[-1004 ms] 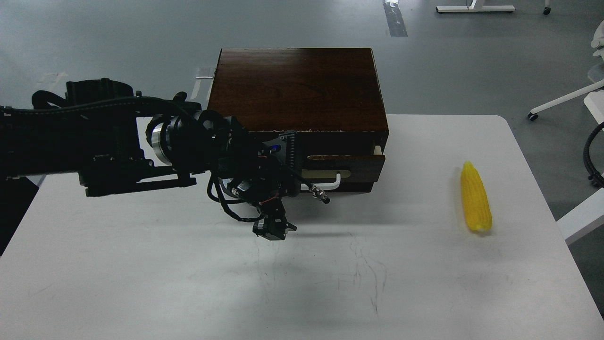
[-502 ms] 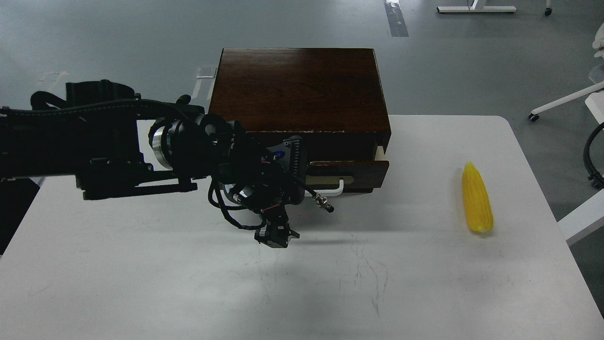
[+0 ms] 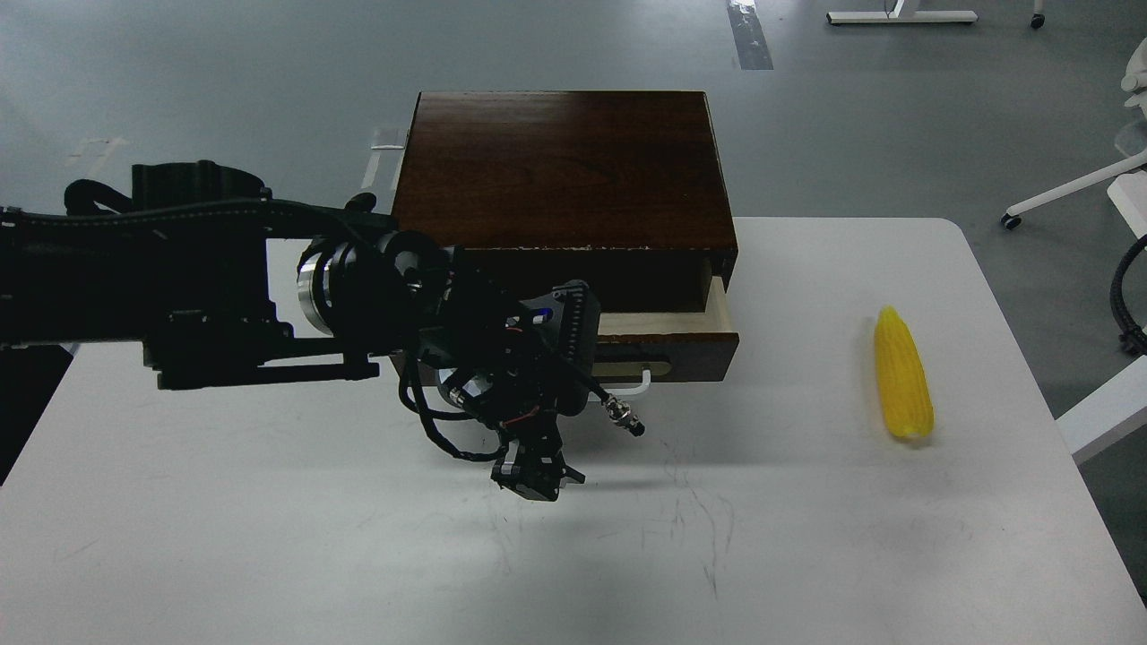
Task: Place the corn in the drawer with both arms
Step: 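Pull the drawer handle toward the robot with the left gripper, then release the handle and withdraw the left arm upward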
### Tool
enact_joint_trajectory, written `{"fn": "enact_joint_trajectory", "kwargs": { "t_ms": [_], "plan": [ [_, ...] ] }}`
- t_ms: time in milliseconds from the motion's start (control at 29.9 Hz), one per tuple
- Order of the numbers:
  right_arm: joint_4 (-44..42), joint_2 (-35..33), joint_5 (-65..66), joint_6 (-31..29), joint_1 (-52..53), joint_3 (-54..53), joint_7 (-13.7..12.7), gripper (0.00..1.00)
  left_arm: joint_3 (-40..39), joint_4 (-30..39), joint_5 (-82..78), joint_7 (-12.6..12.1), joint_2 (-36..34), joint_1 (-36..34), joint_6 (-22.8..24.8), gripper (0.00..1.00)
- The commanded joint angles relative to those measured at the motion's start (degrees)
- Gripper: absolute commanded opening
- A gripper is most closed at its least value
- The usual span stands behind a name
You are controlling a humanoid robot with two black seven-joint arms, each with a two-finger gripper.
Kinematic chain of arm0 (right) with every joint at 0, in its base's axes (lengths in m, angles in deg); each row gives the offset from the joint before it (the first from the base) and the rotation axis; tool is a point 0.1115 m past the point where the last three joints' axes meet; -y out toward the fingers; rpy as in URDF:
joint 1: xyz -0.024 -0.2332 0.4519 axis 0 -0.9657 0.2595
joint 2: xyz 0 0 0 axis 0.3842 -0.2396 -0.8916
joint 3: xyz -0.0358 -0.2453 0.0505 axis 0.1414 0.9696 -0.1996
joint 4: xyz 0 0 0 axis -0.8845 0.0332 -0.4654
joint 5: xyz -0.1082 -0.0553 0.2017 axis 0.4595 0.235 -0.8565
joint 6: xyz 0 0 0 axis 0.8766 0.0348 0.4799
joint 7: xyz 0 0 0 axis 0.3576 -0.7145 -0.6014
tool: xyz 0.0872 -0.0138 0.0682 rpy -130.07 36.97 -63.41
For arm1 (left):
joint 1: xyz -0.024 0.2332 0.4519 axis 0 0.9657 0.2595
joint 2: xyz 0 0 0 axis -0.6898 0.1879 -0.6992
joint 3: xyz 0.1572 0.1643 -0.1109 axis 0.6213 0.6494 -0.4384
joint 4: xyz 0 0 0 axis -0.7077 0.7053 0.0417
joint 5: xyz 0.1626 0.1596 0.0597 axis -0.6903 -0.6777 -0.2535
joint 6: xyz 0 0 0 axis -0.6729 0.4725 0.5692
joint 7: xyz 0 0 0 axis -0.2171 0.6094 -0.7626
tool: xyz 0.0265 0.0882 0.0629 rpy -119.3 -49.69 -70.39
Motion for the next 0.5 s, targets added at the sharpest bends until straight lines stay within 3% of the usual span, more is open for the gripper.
{"fn": "enact_joint_trajectory", "kwargs": {
  "t_ms": [0, 469],
  "plan": [
    [0.0, 0.0, 0.0, 0.0, 0.0, 0.0, 0.0, 1.0, -0.1, -0.1, 0.1, -0.1, 0.0, -0.5, 0.1, 0.93],
    [0.0, 0.0, 0.0, 0.0, 0.0, 0.0, 0.0, 1.0, -2.9, 0.9, 6.4, -0.1, -0.4, -1.4, 0.1, 0.97]
  ]
}}
